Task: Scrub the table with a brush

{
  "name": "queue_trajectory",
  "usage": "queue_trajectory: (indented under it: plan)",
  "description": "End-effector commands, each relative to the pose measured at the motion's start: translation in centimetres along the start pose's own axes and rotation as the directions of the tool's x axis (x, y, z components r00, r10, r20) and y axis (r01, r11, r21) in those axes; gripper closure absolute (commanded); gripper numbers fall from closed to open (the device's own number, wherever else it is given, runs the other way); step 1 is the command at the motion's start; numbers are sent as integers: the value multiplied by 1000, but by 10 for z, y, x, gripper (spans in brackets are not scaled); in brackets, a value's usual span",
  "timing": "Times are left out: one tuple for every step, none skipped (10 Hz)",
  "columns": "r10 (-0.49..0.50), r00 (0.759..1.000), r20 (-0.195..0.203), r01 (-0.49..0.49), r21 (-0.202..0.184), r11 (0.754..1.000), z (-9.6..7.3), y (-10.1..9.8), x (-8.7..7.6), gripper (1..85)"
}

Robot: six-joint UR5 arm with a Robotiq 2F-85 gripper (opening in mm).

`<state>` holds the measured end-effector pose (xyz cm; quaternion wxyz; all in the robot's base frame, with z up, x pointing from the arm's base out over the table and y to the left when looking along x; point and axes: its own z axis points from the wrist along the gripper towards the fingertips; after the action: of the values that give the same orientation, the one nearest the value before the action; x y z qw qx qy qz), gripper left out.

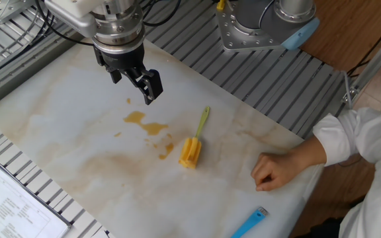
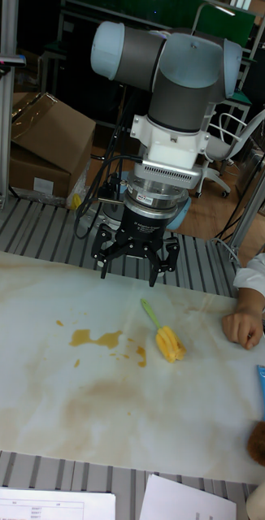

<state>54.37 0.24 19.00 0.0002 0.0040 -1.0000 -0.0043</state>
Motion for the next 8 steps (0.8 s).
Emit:
queue_trajectory:
  plan:
    - [-211,975,-75,201,-115,973,0,32,28,573]
    - [-192,980,-60,185,-98,978,8,40,29,577]
    - [-174,983,-64,169,-74,983,15,46,32,587]
    - [-170,984,-59,166,-62,984,18,49,32,597]
    - [-185,981,-60,181,-63,981,17,49,33,600]
    - [-222,972,-74,217,-77,973,17,51,37,600]
    - [-251,964,-86,243,-96,965,16,55,42,600]
    - [-268,960,-81,259,-111,959,16,58,42,577]
